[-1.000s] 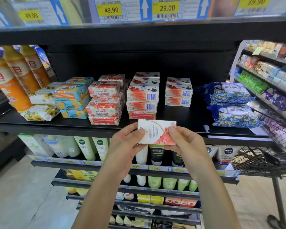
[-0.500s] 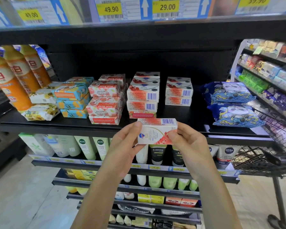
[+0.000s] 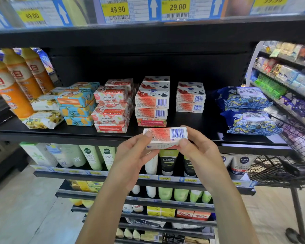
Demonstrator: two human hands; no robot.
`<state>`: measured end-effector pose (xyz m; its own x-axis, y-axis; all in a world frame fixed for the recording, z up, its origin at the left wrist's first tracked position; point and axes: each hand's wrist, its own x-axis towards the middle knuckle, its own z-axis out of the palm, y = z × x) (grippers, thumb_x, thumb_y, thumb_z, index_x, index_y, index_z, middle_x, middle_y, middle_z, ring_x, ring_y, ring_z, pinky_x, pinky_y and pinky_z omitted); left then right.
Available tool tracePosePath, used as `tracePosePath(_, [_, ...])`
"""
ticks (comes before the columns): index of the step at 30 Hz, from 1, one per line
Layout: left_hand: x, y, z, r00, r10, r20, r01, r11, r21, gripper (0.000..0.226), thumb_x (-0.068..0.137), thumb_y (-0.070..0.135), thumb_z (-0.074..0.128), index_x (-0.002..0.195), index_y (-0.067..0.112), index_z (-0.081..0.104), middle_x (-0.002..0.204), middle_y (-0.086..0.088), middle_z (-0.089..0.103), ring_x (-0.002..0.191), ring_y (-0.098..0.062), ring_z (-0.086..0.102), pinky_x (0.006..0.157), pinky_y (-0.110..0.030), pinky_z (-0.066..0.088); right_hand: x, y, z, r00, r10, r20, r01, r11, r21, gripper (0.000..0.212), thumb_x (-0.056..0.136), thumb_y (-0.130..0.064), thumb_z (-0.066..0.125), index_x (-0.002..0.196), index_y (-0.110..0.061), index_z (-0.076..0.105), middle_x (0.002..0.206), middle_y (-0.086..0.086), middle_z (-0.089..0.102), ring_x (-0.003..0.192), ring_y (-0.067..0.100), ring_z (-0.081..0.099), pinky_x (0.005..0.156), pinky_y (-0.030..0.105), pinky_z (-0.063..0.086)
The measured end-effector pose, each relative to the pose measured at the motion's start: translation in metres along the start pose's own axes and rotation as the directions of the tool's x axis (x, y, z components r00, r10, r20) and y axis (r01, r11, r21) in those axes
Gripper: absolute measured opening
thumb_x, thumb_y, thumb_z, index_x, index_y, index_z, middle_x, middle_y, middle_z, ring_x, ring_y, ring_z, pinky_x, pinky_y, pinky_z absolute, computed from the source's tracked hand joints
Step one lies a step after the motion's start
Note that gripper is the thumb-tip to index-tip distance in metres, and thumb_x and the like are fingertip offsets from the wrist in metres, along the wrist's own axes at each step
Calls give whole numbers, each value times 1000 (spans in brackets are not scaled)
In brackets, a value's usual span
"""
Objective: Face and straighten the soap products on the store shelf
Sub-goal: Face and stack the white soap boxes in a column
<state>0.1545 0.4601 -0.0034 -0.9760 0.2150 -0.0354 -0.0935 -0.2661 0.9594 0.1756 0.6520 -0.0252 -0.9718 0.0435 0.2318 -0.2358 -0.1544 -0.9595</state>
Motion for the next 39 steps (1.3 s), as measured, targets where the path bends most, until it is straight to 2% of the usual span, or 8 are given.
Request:
tracePosePath(5, [0,-1,0,999,38,11,-38,999,10,35,100,25,60,128,5,66,124,-10,73,121,-23,67,111,-44,46,1,3,4,993,103,-58,-101,994,37,63,80,-52,68,130,-14,66,117,4,76,111,21,71,105,44,53])
tracePosePath(9, [3,-2,-1,999,45,-2,-45,999,-13,53,89,27,70,137,7,60,124,-11,73,121,-23,67,111,-43,47,2,1,6,990,129,-58,-126,991,38,64,79,-56,66,125,-12,68,113,5,77,107,23,73,102,43,54])
tracePosePath(17, [5,-4,1,999,42,-2,-42,999,-13,64,78,28,74,140,18,57,126,-7,72,122,-20,66,115,-44,43,3,0,5,989,133,-65,-125,985,122,51,87,-39,66,125,-5,68,114,10,76,114,25,71,100,41,54])
tracePosePath(23, [9,-4,-1,998,35,-49,-35,999,-13,58,84,40,80,138,26,62,133,2,69,131,-16,59,120,-51,33,2,4,0,997,66,-30,-63,993,97,48,85,-27,69,132,-18,64,126,4,73,118,23,69,100,38,53])
tracePosePath(27, [9,-4,-3,999,35,-33,-35,999,-13,45,98,34,68,138,15,62,131,-6,70,128,-23,62,116,-49,41,3,5,-4,1000,17,8,-18,994,107,57,85,-20,73,140,-17,56,133,0,69,120,23,68,101,37,53])
tracePosePath(32, [7,-3,0,1000,15,-24,-15,999,-31,30,99,24,59,121,7,71,117,-11,76,111,-24,72,100,-37,56,6,9,-7,999,-14,36,10,995,97,63,88,-14,74,146,-15,50,141,2,64,126,22,64,100,33,53])
tracePosePath(36, [10,-4,-1,1000,13,-27,-13,1000,-26,30,98,22,61,121,6,71,117,-12,76,111,-25,72,99,-37,57,8,9,-10,998,-26,60,22,998,55,70,84,-19,77,148,-20,48,143,-1,62,128,19,62,101,31,53])
tracePosePath(39, [10,-4,-2,999,25,-31,-26,999,-26,30,98,20,60,123,7,70,118,-11,75,112,-25,72,100,-37,56,8,6,-11,998,-34,49,37,997,-73,71,87,-10,79,148,-24,47,141,-6,63,130,12,58,102,29,52])
